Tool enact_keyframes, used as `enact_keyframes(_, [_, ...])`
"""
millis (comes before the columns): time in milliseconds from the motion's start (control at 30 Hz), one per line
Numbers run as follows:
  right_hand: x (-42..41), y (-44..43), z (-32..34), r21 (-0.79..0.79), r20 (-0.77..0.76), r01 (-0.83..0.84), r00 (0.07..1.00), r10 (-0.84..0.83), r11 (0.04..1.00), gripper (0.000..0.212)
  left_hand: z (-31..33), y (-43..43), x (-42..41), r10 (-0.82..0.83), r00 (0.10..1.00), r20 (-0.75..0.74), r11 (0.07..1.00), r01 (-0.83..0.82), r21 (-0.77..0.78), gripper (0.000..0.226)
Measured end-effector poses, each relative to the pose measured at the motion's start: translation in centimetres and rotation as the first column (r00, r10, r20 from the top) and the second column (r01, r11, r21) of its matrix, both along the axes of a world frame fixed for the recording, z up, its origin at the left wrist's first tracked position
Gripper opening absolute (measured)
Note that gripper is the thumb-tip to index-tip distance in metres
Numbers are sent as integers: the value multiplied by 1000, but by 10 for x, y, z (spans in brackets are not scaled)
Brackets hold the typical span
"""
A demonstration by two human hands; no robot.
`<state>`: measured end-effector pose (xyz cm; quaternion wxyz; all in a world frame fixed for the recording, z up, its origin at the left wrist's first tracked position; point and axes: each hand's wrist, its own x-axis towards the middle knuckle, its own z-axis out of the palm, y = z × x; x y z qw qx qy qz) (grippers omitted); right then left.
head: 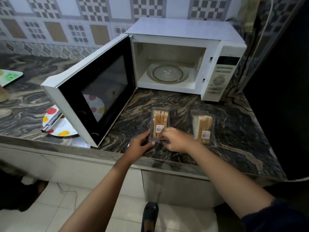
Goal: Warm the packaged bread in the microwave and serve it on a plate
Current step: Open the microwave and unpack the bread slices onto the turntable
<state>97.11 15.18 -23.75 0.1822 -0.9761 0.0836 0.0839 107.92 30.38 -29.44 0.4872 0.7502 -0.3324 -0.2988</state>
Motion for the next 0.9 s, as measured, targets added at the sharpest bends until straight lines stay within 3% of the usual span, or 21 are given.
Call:
enact_keyframes(167, [12,9,-6,84,38,105,993,-109,991,14,2,-2,-4,143,979,-143,988,-149,-35,59])
enact_keyframes(333, [20,4,-8,201,8,205,977,-211,958,9,4,-13,-11,340,932,-129,939,-344,-11,51])
enact_keyframes(467, [30,0,-7,288,-57,315,948,-312,904,12,11,-17,-14,413,880,-234,908,-418,31,48])
enact_keyframes(567, [35,-3,-1,278,-93,315,949,-301,907,25,12,-22,-18,463,843,-274,884,-460,82,46])
enact_keyframes(700, [36,-9,7,279,-137,308,950,-280,910,22,16,-28,-25,508,793,-338,857,-507,98,42])
enact_keyframes(800, [39,-11,24,312,-98,294,956,-277,903,31,15,-34,-26,555,746,-368,825,-552,125,36])
enact_keyframes(900, [42,-17,55,382,-33,297,951,-308,875,24,10,-39,-23,580,717,-387,809,-560,178,29])
